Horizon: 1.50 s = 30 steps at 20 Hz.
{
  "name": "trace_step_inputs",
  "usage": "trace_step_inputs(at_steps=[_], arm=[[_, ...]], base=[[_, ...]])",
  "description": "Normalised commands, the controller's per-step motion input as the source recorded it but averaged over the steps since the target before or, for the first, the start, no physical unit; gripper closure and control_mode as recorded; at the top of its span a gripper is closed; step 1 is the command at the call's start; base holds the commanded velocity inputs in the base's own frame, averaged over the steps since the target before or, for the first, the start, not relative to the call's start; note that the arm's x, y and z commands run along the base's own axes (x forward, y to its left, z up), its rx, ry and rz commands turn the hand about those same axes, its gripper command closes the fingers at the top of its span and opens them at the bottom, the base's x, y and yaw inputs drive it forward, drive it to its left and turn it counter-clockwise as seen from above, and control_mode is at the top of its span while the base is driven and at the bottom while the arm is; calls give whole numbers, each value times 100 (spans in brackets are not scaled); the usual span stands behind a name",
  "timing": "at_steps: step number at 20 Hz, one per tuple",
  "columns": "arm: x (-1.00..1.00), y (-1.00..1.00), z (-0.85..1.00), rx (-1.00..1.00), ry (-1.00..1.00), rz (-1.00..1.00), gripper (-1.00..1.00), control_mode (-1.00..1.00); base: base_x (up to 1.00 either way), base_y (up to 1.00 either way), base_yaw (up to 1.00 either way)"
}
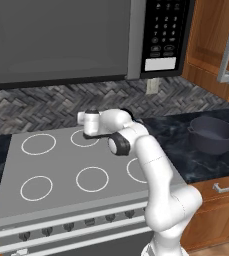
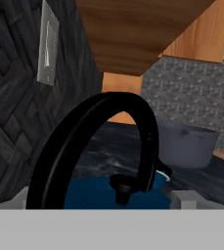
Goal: Pick the kettle from the cabinet and place it on a stove burner. Then pick the pot from the counter and place it on another stove burner. Finally, turn both burners on.
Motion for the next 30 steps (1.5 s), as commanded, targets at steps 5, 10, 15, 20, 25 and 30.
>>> trace_step_inputs(at_steps=[5, 10, 15, 20, 25, 30], arm=[[-17, 24, -2, 0, -4, -1, -100, -100], [-9, 25, 1, -2, 0, 0, -100, -100], [0, 24, 0, -3, -1, 0, -100, -100], [0, 25, 0, -5, -4, 0, -100, -100], [-1, 30, 8, -5, -1, 0, -100, -100], [-20, 28, 29, -3, 0, 0, -100, -100]], base=[[0, 0, 0], [0, 0, 0], [0, 0, 0], [0, 0, 0], [0, 0, 0], [0, 0, 0]])
